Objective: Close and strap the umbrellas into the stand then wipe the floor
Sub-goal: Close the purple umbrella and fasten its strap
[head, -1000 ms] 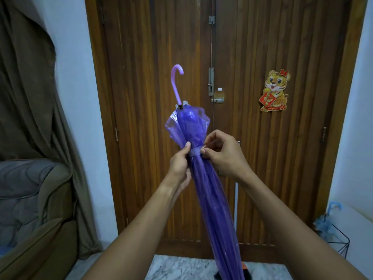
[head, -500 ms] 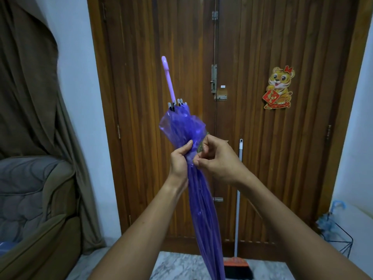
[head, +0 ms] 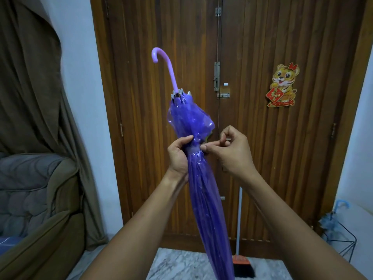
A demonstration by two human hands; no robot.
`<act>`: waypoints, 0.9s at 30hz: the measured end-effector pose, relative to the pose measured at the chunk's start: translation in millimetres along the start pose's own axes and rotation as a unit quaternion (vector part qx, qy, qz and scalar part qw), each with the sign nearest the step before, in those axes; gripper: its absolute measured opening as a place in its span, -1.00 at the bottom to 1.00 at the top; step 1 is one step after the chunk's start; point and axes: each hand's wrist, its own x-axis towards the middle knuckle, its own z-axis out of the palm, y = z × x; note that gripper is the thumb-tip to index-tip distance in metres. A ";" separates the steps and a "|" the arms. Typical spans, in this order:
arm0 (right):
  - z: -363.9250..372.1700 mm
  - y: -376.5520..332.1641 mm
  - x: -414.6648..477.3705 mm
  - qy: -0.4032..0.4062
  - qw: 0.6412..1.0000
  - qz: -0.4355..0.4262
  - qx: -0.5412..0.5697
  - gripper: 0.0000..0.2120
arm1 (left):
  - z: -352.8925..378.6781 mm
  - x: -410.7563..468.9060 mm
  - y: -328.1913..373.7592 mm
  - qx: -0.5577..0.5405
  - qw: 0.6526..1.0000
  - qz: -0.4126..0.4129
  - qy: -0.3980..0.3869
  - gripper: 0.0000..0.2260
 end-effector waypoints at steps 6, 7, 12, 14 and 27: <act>9.0 15.0 -7.3 0.018 0.981 0.129 0.143 -0.79 | -1.8 9.7 -14.0 0.042 0.998 0.051 0.023 -0.60; 10.6 17.8 -7.1 0.022 0.978 0.132 0.159 -0.79 | -2.7 10.2 -15.3 0.050 0.995 0.070 0.045 -0.59; 13.1 30.5 -7.5 0.066 0.983 0.108 0.136 -0.80 | 0.3 6.5 -11.6 0.243 0.924 0.169 0.241 -0.67; 15.4 34.9 -10.2 0.095 0.985 0.090 0.109 -0.80 | 2.1 1.7 -9.1 0.351 0.875 0.168 0.289 -0.71; 25.7 46.2 -11.6 0.087 0.988 -0.066 -0.112 -0.74 | -13.3 -2.7 -3.5 0.113 0.973 -0.163 0.121 -0.68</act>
